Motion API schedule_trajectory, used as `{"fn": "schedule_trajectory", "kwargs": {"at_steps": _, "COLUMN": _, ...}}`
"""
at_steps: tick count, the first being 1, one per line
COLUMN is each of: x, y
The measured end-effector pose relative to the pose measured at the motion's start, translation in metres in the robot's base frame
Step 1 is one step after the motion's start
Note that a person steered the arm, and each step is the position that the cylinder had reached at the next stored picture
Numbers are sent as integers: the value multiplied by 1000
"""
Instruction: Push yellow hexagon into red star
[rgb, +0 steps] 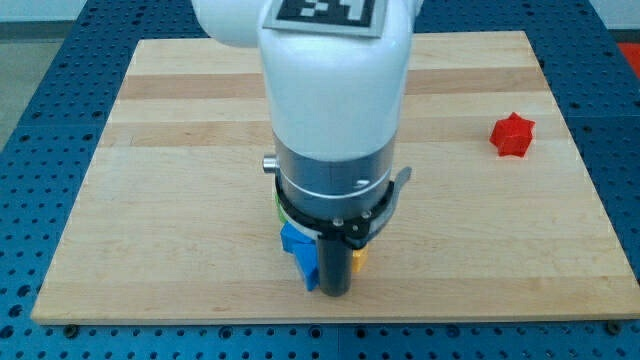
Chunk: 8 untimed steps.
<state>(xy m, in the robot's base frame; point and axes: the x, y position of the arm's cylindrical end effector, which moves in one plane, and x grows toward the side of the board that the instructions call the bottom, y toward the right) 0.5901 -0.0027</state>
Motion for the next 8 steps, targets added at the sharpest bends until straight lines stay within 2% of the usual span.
{"fn": "schedule_trajectory", "kwargs": {"at_steps": 2, "x": -48, "y": 4}}
{"fn": "schedule_trajectory", "kwargs": {"at_steps": 4, "x": -83, "y": 67}}
{"fn": "schedule_trajectory", "kwargs": {"at_steps": 6, "x": -107, "y": 164}}
{"fn": "schedule_trajectory", "kwargs": {"at_steps": 7, "x": -135, "y": 172}}
{"fn": "schedule_trajectory", "kwargs": {"at_steps": 8, "x": -139, "y": 172}}
